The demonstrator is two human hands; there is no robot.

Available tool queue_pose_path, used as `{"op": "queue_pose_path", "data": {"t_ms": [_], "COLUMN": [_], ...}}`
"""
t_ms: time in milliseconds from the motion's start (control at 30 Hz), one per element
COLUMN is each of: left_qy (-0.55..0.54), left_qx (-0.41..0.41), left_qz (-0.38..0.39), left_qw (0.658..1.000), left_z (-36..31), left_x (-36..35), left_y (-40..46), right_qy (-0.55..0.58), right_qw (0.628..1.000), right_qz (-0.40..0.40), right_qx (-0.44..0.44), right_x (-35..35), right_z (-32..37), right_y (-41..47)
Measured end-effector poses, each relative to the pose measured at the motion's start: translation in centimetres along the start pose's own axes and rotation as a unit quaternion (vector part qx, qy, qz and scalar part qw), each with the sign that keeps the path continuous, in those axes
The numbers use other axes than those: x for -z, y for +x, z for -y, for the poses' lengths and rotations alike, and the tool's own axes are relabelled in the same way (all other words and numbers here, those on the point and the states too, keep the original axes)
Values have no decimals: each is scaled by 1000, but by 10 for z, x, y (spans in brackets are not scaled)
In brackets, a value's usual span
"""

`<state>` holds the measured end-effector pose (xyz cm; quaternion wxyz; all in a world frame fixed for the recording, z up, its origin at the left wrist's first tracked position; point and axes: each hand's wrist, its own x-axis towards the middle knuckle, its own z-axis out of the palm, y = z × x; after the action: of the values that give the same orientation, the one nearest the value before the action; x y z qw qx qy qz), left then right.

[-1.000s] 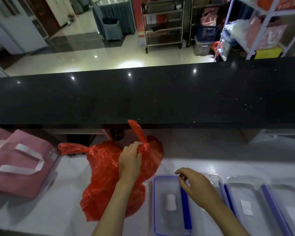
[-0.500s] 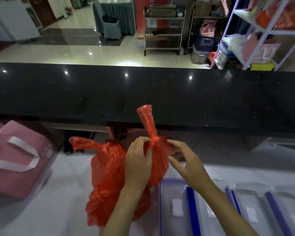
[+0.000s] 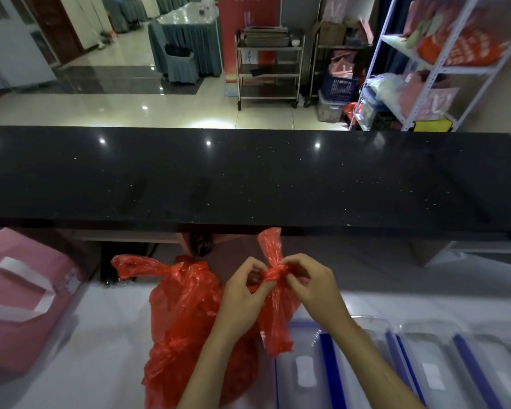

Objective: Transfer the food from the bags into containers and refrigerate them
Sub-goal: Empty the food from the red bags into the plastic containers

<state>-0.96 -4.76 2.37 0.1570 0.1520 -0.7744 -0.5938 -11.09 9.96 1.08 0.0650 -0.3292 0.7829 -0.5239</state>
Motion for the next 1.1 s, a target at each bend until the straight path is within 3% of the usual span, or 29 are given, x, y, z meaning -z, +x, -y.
{"op": "queue_pose_path", "data": {"t_ms": [167, 267, 367, 433, 633, 833, 1000, 1100], "left_qy": [-90, -6, 154, 202, 28, 78, 53, -16], "left_qx": [66, 20, -85, -113, -7, -43, -39, -12], "left_qz": [-47, -52, -32, -25, -44, -56, -70, -81], "left_qw": [993, 998, 984, 973, 999, 994, 995, 996], "left_z": [10, 3, -4, -10, -14, -20, -19, -17], "left_x": [3, 2, 0, 3, 13, 6, 8, 3], "left_y": [2, 5, 6, 5, 1, 1, 6, 8], "right_qy": [57, 60, 11, 21, 94, 82, 84, 96], "right_qw": [996, 997, 999, 998, 979, 991, 985, 976], "right_qz": [-36, 17, 14, 1, -96, -19, -17, -15], "right_qx": [-58, -46, -38, -51, -156, -108, -150, -194], "right_x": [-2, -1, 2, 5, 19, 14, 21, 20], "right_z": [-5, -4, -1, -2, -14, -4, -18, -24], "right_y": [-3, -4, -4, -2, 4, 8, 16, 20]}}
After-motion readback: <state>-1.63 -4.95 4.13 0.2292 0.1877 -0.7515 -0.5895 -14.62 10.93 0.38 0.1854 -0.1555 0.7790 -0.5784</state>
